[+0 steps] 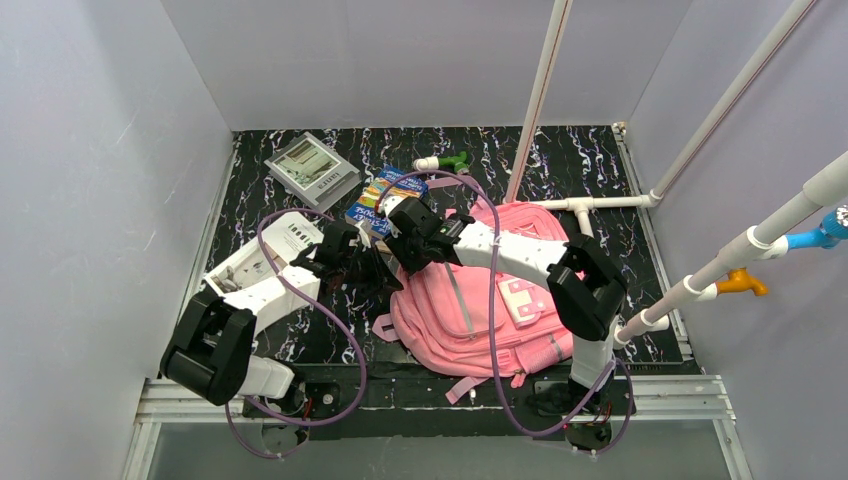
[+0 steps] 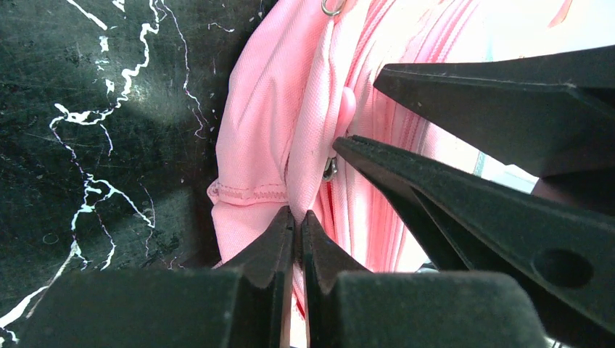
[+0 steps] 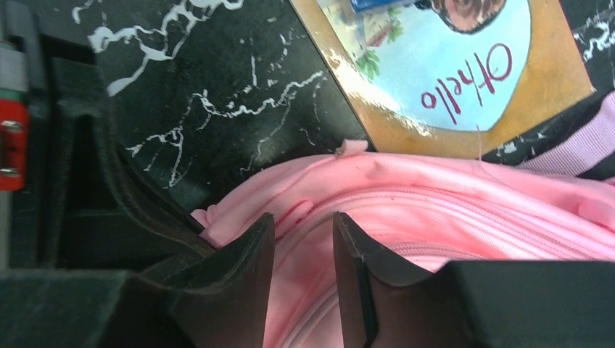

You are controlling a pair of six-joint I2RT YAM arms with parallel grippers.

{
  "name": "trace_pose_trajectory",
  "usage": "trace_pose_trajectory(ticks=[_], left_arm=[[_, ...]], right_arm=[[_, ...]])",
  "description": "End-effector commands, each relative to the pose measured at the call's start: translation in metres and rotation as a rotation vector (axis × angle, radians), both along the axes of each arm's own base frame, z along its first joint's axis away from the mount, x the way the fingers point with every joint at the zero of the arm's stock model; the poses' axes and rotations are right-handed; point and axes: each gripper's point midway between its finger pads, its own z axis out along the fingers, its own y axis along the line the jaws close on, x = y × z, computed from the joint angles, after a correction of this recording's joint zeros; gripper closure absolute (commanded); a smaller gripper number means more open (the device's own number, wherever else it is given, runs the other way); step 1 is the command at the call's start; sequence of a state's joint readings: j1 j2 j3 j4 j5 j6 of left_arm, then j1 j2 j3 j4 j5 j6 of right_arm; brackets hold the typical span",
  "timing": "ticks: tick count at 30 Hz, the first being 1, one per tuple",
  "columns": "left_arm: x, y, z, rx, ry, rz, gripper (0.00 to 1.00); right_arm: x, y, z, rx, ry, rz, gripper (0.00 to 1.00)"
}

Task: Pack the student bag
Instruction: Unzip the student bag at the center of the board.

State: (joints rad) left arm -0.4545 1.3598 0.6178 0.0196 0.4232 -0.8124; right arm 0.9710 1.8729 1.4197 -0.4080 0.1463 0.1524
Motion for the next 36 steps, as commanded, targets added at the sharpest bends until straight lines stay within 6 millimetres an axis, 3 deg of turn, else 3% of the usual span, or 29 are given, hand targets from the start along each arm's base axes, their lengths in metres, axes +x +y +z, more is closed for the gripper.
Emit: trace_pose_trajectory(ticks=[1, 4, 8, 11, 15, 20, 25, 31, 36], left_arm=[[-0.006, 0.008, -0.010, 0.039, 0.018, 0.015, 1.00], [-0.006, 0.009, -0.010, 0.039, 0.020, 0.017, 1.00], [-0.006, 0.009, -0.009, 0.039, 0.017, 0.021, 1.00], [-0.005, 0.010, -0.007, 0.041, 0.008, 0.026, 1.00], [-0.005, 0.011, -0.005, 0.045, 0.001, 0.028, 1.00], [-0.005, 0.012, -0.006, 0.044, 0.004, 0.032, 1.00], [-0.003, 0.012, -0.004, 0.041, 0.002, 0.033, 1.00], [-0.003, 0.013, -0.005, 0.042, 0.004, 0.036, 1.00], [-0.002, 0.014, -0.005, 0.043, 0.004, 0.040, 1.00]], right_arm=[[0.004, 0.021, 0.012, 0.066, -0.047, 0.112, 0.55], [0.001, 0.027, 0.011, 0.095, -0.038, 0.152, 0.56], [0.014, 0.023, 0.022, 0.114, -0.078, 0.138, 0.54], [0.014, 0.017, 0.012, 0.142, -0.005, 0.149, 0.54], [0.006, 0.011, -0.005, 0.133, 0.037, 0.194, 0.54], [-0.015, 0.018, -0.013, 0.187, 0.128, 0.281, 0.53], [-0.033, 0.021, -0.014, 0.239, 0.191, 0.320, 0.53], [-0.031, 0.012, -0.012, 0.219, 0.155, 0.295, 0.53], [-0.039, 0.014, -0.006, 0.261, 0.160, 0.337, 0.63]])
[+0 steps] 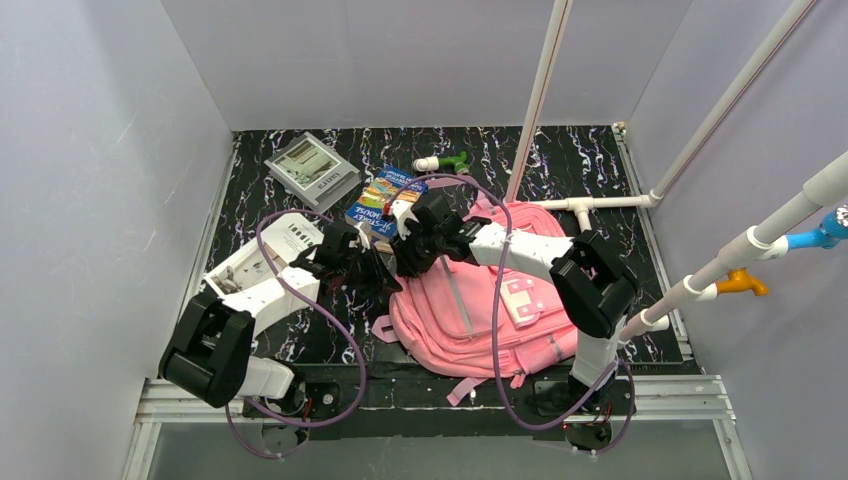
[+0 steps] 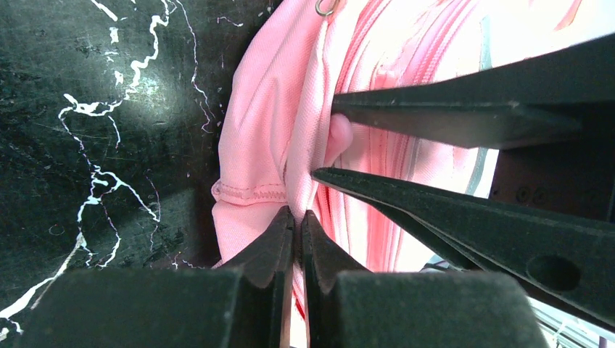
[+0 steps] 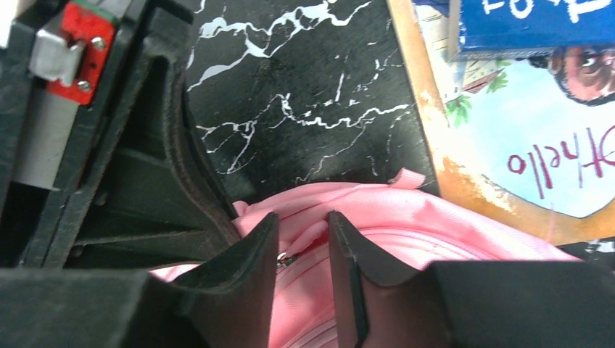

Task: Pack the student bag
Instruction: Unzip the student bag at the center of the board.

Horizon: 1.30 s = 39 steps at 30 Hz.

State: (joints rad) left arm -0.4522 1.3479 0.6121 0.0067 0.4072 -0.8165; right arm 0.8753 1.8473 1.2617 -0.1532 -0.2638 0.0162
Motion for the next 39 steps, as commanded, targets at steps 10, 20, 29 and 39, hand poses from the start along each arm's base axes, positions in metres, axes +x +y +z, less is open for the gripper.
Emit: trace_pose_trajectory(ticks=[10, 20, 29, 39], left_arm=[[-0.001, 0.010, -0.004, 0.029, 0.004, 0.026, 1.00], [-0.001, 0.009, -0.003, 0.024, 0.012, 0.024, 1.00], [-0.006, 0.011, -0.007, 0.026, 0.026, 0.027, 1.00], [-0.012, 0.013, -0.016, 0.031, 0.053, 0.035, 1.00]], right_arm=[[-0.025, -0.005, 0.001, 0.027, 0.053, 0.040, 0.61], [-0.009, -0.001, 0.004, 0.042, -0.014, -0.018, 0.86], [0.013, 0.000, 0.031, 0.094, -0.024, -0.127, 0.99], [0.071, -0.008, 0.046, 0.072, -0.117, -0.410, 0.99]])
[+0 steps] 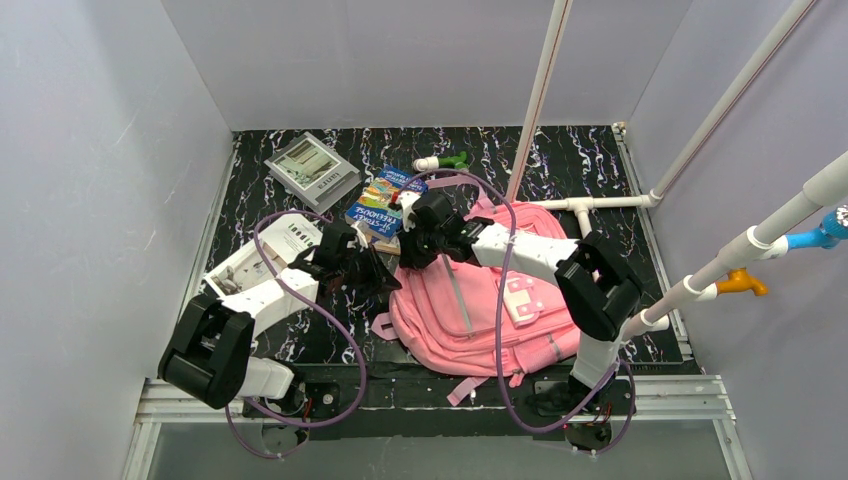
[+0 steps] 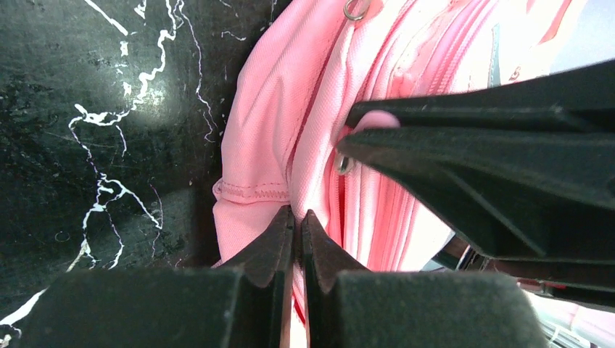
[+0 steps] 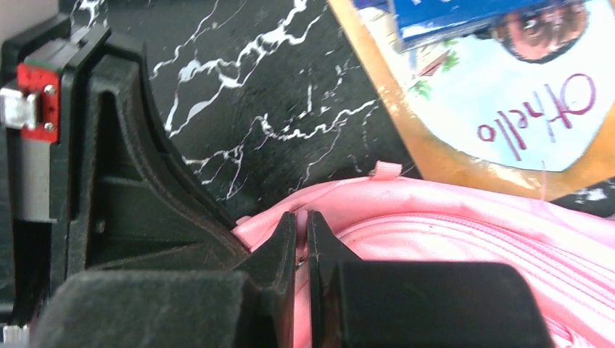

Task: Pack the student bag
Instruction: Unzip the student bag at the center of the board.

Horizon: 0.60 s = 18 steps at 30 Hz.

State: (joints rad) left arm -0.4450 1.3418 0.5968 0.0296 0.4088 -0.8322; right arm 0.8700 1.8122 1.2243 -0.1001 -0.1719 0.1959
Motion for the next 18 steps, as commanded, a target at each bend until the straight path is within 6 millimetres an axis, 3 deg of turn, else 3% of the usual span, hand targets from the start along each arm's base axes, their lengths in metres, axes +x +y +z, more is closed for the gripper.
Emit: trace_pose_trajectory(ticks=[1, 9, 14, 18], left_arm=[[-0.014, 0.013, -0.016, 0.045, 0.057, 0.017, 1.00], [-0.016, 0.014, -0.017, 0.051, 0.051, 0.014, 1.00], [-0.014, 0.018, -0.014, 0.061, 0.030, 0.035, 1.00], [-0.012, 0.023, -0.014, 0.084, 0.023, 0.060, 1.00]], right_arm=[[0.066, -0.004, 0.041, 0.009, -0.173, -0.245, 0.99], [0.115, -0.015, 0.057, -0.095, -0.281, -0.459, 0.99], [0.144, -0.047, 0.062, -0.214, -0.361, -0.602, 0.99], [0.166, -0.086, 0.068, -0.267, -0.377, -0.673, 0.99]])
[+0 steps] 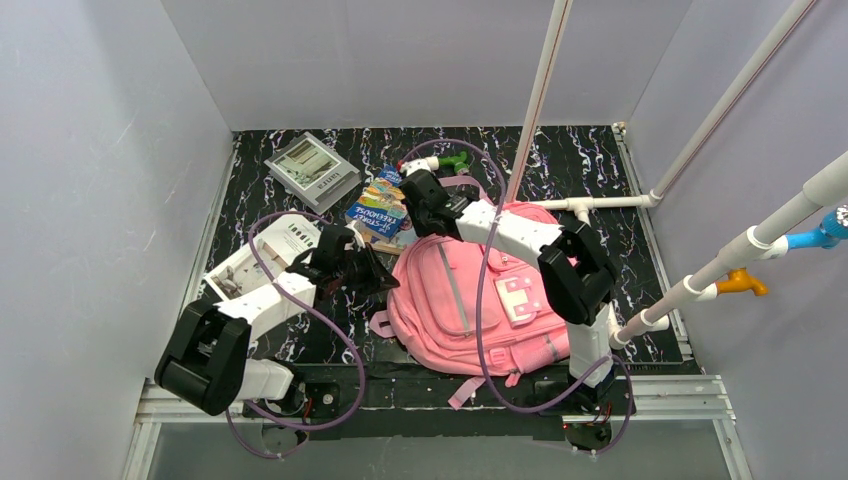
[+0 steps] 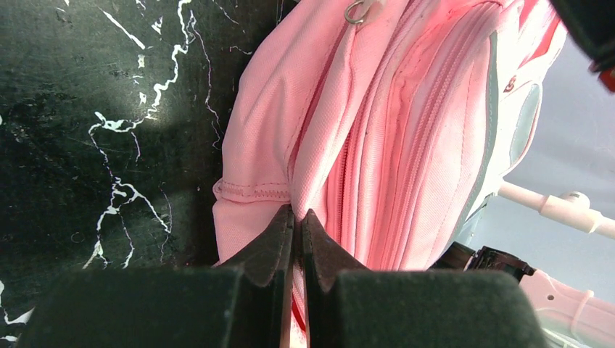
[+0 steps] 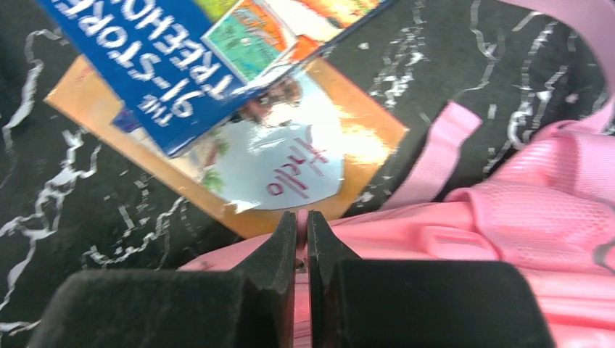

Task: Pack the student bag
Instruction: Unzip the student bag at the center of the board.

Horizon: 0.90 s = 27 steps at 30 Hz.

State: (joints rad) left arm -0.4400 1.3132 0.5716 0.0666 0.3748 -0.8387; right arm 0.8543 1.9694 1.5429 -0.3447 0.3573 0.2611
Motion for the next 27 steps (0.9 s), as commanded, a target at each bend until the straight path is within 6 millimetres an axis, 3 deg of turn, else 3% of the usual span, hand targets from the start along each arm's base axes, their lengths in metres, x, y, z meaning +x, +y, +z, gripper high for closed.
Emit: trace_pose_trajectory(ticks=[1, 11, 14, 16, 19, 21, 24, 27], left_arm=[[-0.016, 0.019, -0.017, 0.082, 0.067, 0.032, 1.00], [0.001, 0.019, -0.006, 0.083, 0.042, 0.039, 1.00], [0.006, 0.019, -0.003, 0.085, 0.041, 0.034, 1.00], [0.007, 0.018, -0.001, 0.088, 0.042, 0.022, 1.00], [0.011, 0.016, 0.002, 0.099, 0.050, -0.001, 1.00], [0.015, 0.015, 0.005, 0.106, 0.059, -0.016, 1.00], [0.021, 0.011, 0.012, 0.099, 0.048, -0.028, 1.00], [0.027, 0.008, 0.020, 0.088, 0.027, -0.033, 1.00]], right_arm=[[0.072, -0.060, 0.058, -0.040, -0.216, -0.224, 0.99], [0.080, -0.142, 0.068, -0.204, -0.274, -0.315, 0.99], [0.083, -0.157, 0.070, -0.257, -0.286, -0.334, 0.99], [0.081, -0.153, 0.072, -0.250, -0.269, -0.303, 0.98], [0.073, -0.126, 0.082, -0.161, -0.236, -0.203, 0.61], [0.061, -0.111, 0.091, -0.142, -0.218, -0.163, 0.46], [0.035, -0.095, 0.103, -0.140, -0.179, -0.120, 0.37], [-0.011, -0.078, 0.104, -0.132, -0.118, -0.060, 0.35]])
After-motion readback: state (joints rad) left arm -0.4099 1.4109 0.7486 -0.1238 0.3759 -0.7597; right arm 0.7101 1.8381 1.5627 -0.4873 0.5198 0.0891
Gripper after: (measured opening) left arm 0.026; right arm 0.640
